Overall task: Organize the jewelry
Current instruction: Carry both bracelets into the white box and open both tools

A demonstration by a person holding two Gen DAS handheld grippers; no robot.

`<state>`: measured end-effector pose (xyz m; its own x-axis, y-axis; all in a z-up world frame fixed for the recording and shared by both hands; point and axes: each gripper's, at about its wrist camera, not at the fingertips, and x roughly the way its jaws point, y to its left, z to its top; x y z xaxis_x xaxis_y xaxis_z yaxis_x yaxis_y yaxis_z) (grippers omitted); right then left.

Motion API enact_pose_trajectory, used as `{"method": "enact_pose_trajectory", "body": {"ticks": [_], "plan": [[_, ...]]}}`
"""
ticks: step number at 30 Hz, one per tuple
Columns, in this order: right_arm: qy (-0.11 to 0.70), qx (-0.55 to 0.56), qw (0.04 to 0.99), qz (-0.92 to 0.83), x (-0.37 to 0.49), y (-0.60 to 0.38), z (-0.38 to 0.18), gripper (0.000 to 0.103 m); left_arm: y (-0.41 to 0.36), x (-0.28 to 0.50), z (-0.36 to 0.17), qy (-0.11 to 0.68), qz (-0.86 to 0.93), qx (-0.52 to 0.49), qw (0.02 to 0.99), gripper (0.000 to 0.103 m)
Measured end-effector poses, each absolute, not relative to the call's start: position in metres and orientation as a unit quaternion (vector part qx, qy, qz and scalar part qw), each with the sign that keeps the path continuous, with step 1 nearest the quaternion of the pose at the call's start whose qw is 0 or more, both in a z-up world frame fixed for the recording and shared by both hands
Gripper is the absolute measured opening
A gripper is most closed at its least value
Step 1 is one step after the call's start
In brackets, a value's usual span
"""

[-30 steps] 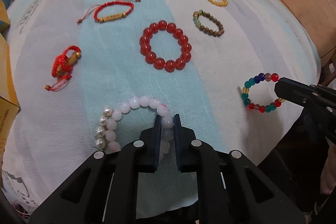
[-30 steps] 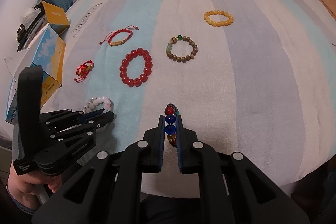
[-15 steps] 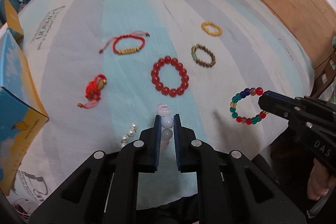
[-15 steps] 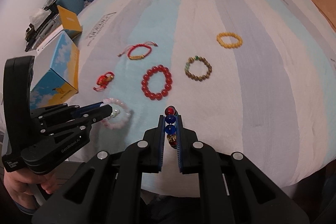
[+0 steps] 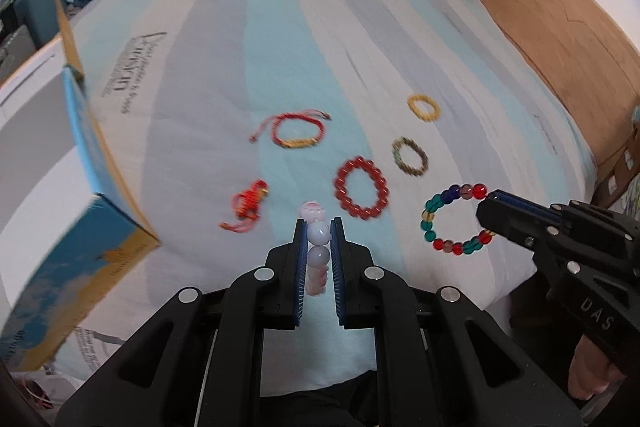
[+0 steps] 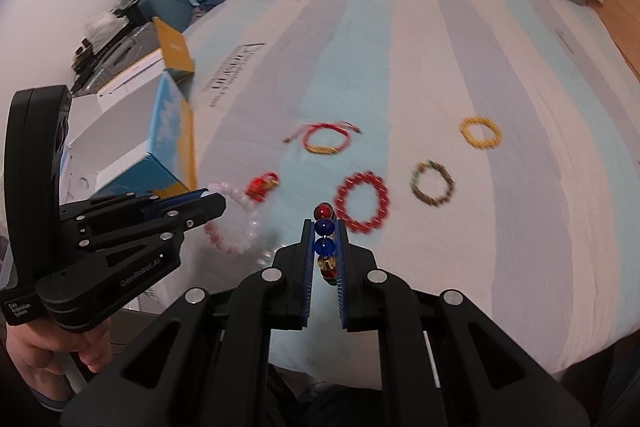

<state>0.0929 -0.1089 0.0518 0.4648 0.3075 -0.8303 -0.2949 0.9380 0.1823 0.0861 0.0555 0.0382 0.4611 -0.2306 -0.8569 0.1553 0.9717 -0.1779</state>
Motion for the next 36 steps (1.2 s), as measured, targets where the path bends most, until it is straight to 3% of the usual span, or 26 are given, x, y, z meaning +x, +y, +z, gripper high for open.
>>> {"method": "enact_pose_trajectory", "body": {"ticks": [20, 27, 36], "plan": [[0.434, -0.054, 0.85, 0.294, 0.102, 0.095, 0.13, 0.009, 0.241, 0.061, 0.131, 0.455, 0.011, -0.082, 0.887, 0.011], [0.457, -0.079, 0.822, 0.329, 0.104, 0.169, 0.113, 0.009, 0.299, 0.047, 0.113, 0.47, 0.055, -0.111, 0.874, 0.011], [0.514, -0.129, 0.783, 0.326, 0.114, 0.233, 0.043, 0.009, 0.359, 0.045, 0.045, 0.525, 0.097, -0.155, 0.831, 0.011]]}}
